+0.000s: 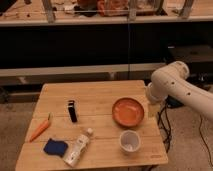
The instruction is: Knock the eraser over
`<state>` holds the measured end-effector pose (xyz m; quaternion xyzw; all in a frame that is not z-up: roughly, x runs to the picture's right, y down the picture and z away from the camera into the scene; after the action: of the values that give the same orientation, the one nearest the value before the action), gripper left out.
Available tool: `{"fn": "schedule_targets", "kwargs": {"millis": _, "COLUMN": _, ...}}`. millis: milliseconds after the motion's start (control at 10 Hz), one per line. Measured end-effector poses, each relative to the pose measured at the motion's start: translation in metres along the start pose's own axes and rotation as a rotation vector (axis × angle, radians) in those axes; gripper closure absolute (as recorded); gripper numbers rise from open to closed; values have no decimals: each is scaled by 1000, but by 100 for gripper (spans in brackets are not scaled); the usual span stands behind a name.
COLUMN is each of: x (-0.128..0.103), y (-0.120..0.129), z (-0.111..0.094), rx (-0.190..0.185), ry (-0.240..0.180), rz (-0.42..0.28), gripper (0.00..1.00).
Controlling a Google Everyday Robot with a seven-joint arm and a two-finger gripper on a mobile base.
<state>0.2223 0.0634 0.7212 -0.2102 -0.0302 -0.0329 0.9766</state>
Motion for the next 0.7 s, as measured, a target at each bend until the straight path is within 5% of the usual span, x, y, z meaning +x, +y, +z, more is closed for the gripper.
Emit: {"fn": "schedule_targets", "kwargs": {"millis": 700, "x": -9, "y": -8, "z": 3, "rx": 25, "ry": -14, "rz": -20, "gripper": 20}}
